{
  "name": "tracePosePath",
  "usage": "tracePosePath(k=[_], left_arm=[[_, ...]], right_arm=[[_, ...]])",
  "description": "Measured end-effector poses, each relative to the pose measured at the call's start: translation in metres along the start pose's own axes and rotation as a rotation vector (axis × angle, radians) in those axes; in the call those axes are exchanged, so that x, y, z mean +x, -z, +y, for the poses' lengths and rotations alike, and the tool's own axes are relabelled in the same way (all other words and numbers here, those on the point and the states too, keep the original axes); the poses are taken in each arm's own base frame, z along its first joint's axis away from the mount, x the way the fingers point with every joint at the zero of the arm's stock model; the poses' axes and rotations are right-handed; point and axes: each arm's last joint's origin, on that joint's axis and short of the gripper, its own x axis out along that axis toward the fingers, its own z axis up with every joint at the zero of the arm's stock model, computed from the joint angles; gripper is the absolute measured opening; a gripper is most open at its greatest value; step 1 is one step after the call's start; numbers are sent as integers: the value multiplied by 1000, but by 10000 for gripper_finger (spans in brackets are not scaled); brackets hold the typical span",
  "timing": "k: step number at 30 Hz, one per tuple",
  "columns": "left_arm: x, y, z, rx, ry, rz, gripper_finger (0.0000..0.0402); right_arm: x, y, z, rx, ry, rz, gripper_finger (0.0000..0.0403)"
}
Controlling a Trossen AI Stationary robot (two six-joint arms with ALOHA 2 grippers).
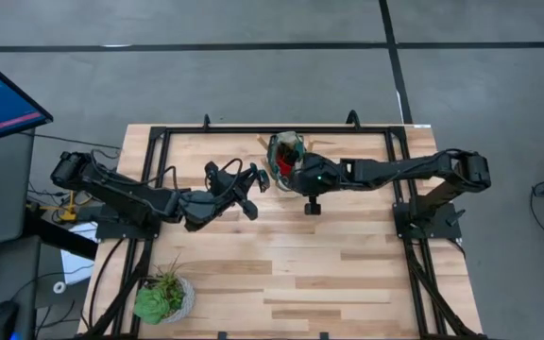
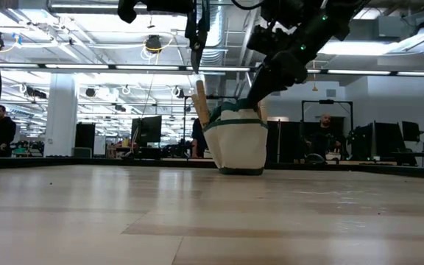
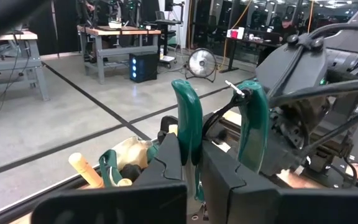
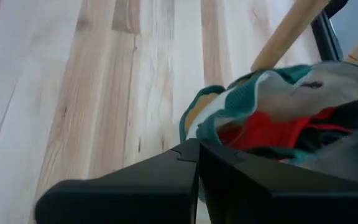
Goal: Pick & Place Garden tools in Gardening bag
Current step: Put the shear scissors into the gardening bag
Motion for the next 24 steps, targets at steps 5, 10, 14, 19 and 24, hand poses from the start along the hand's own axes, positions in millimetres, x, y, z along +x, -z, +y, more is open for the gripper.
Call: tracePosePath(k=[5,10,14,19,24], left_arm=[[3,2,3,-3,-14,-1,1],[6,5,6,-28,-25,-1,1],[7,9,4,-20,-24,5,1],[11,14,0,-28,0,6,1],[24,25,-13,-57,68,-23,1]], right_arm=[[-6,-2,-6,5,19,-25,0],[-4,2,-16,31,41,-7,0],[-3,5,-23,55,57,0,0],[-3,8,-31,74,72,10,0],[-3,9,-34,81,79,12,0]])
